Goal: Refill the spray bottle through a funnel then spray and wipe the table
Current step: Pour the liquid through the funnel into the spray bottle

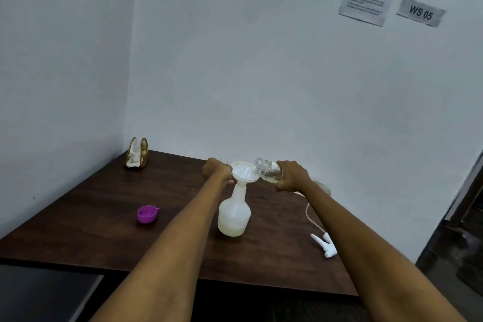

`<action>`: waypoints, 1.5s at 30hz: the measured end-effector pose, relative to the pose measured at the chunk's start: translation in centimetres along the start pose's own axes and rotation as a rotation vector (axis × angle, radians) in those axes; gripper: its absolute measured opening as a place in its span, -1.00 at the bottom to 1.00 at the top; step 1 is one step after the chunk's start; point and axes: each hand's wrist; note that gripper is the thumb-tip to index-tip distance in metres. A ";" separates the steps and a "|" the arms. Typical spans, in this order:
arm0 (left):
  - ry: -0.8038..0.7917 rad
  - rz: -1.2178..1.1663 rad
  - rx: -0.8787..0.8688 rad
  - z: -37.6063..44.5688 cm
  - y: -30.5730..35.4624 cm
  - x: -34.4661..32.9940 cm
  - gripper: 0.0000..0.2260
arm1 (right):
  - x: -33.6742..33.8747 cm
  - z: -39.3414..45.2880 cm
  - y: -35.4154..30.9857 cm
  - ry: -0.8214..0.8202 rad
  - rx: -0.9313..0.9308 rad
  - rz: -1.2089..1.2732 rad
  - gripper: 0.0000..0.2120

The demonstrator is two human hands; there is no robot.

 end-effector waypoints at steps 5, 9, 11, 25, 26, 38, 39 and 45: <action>0.009 -0.007 0.013 0.0 0.2 -0.1 -0.83 | 0.1 0.1 0.1 -0.002 0.005 -0.012 -0.70; 0.013 -0.001 0.015 -0.1 0.4 -0.1 -0.83 | 0.2 0.0 0.0 0.009 0.013 -0.013 -0.74; 0.022 0.010 0.022 -0.1 0.3 -0.1 -0.84 | 0.2 0.0 0.0 0.011 0.012 -0.011 -0.73; 0.046 -0.032 0.020 -0.1 0.2 -0.3 -0.81 | 0.3 0.0 -0.1 0.011 0.007 -0.050 -0.73; 0.048 -0.039 0.020 -0.1 0.2 -0.3 -0.81 | 0.4 0.0 -0.1 0.011 0.007 -0.052 -0.71; 0.074 -0.011 0.008 0.0 0.1 -0.3 -0.81 | 0.6 -0.2 -0.2 0.010 0.012 -0.061 -0.66; 0.078 -0.009 0.007 0.0 0.1 -0.3 -0.81 | 0.6 -0.2 -0.2 0.012 0.011 -0.063 -0.66; 0.073 -0.022 0.000 0.0 0.1 -0.4 -0.80 | 0.6 -0.3 0.0 0.015 0.010 -0.071 -0.67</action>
Point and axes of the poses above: each hand's wrist, its own z-axis towards the middle knuckle, its own x-axis out of the back of the hand, y = z × x, and after that the axes turned 3 degrees about x, right-handed
